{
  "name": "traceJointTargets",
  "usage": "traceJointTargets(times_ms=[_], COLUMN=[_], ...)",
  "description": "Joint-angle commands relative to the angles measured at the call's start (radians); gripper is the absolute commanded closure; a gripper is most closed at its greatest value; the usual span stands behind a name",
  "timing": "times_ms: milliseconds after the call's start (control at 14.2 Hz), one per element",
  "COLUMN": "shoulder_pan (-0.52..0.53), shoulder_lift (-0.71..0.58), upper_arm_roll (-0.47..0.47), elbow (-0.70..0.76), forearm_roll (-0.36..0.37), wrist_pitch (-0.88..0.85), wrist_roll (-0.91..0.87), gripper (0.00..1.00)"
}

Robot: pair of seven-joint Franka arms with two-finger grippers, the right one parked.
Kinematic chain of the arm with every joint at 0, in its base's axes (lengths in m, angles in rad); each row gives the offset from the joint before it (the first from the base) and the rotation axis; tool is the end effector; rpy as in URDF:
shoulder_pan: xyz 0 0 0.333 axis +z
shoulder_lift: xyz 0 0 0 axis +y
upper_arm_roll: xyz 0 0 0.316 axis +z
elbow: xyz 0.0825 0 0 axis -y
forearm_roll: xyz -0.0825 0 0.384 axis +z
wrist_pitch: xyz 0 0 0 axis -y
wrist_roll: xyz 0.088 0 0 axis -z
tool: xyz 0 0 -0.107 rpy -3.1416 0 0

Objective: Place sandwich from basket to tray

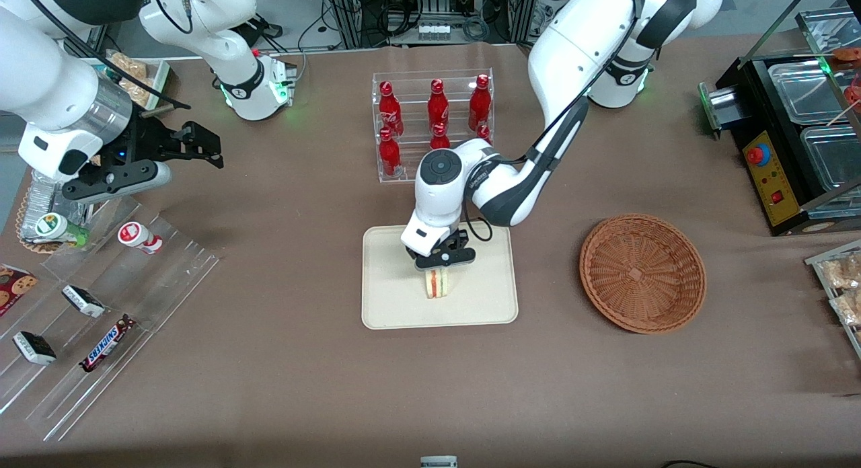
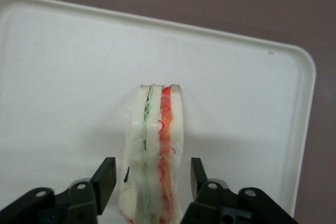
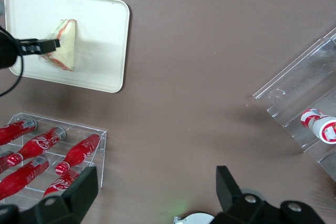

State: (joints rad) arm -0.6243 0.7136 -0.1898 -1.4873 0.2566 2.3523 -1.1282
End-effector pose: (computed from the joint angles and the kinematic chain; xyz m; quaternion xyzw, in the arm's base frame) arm 0.5236 -0.5117 0.2727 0.9906 0.1013 0.0788 0.0473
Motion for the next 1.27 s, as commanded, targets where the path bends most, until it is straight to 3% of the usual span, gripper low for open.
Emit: traceJointTargets(times_ms=[0, 212, 353, 635, 918, 1200], shoulder_pan=[-0.003, 0.037, 0.063, 0.246, 0.398, 0.509], shoulder_lift=[-0.155, -0.278, -0.330, -0.382, -0.472, -0.627], upper_arm_roll=[0.009, 0.004, 0.007, 0.006, 0.006, 0.009], elbow=[-0.013, -0.019, -0.033, -0.067, -0.115, -0.264], forearm_roll=[0.016, 0.009, -0.039, -0.137, -0.165, -0.207], wrist_pitch=[-0.125, -0.265, -0.339, -0.464, -0.600, -0.607], wrist_roll=[-0.018, 0.042, 0.166, 0.374, 0.622, 0.778], gripper=[0.00, 0.00, 0.00, 0.00, 0.00, 0.00])
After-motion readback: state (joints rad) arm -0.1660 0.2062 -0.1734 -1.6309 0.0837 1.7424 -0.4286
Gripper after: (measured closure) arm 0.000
